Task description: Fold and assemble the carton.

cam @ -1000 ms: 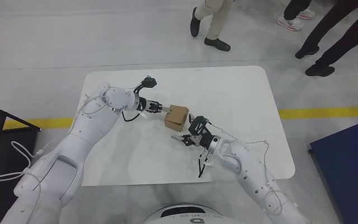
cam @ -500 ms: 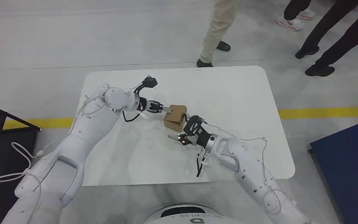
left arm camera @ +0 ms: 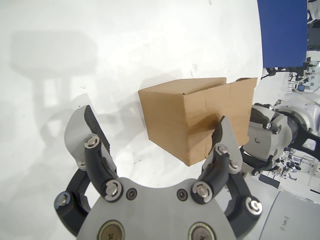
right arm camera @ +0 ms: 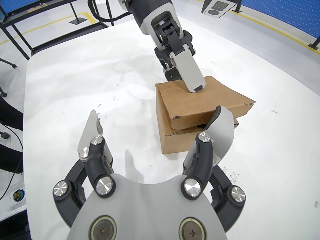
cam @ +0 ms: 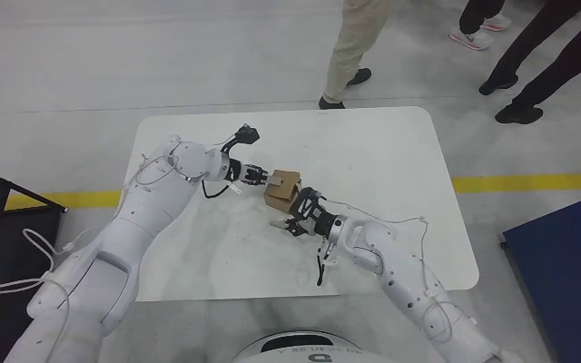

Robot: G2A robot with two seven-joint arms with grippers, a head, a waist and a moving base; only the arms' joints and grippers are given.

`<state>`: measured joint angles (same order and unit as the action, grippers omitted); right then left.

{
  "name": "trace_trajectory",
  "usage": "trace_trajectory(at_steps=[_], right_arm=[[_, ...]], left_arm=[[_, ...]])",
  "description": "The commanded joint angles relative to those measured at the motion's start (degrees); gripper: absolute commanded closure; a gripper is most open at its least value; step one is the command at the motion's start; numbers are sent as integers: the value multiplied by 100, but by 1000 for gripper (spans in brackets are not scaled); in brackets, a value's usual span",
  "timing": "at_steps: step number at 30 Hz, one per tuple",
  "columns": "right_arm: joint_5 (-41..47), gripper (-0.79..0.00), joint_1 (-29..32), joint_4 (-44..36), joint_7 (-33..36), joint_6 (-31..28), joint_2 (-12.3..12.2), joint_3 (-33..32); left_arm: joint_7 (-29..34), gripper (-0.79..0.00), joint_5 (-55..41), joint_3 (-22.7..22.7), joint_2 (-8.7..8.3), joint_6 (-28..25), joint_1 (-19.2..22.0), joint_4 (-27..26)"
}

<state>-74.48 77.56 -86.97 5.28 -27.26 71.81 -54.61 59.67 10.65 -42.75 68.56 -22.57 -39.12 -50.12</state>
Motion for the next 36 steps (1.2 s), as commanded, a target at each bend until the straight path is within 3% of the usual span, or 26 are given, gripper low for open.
trace_trajectory(at_steps=[1,7,13,16,19,22,36], right_arm=[[-34,-736,-9,-1,28,-1,-1,15],[-11,-739,27,-64,-10,-3,-20,-45],[582,-723,261,-131,-417,53,-101,-598],[832,-677,341,-45,-451,631,-109,-884],[404,-622,271,120,-264,1368,-79,-817],[319,-603,145,314,-223,1517,-25,-614],[419,-625,-33,349,-248,1356,54,-401]], left_arm=[[2,-785,28,29,19,2,21,31],[-2,-785,38,72,68,-34,75,125],[-54,-785,37,62,94,-78,116,189],[-70,-785,43,53,100,-98,115,205],[-80,-785,53,52,107,-112,107,203],[-79,-785,65,55,116,-122,102,198],[-180,-785,21,-61,108,-306,61,196]])
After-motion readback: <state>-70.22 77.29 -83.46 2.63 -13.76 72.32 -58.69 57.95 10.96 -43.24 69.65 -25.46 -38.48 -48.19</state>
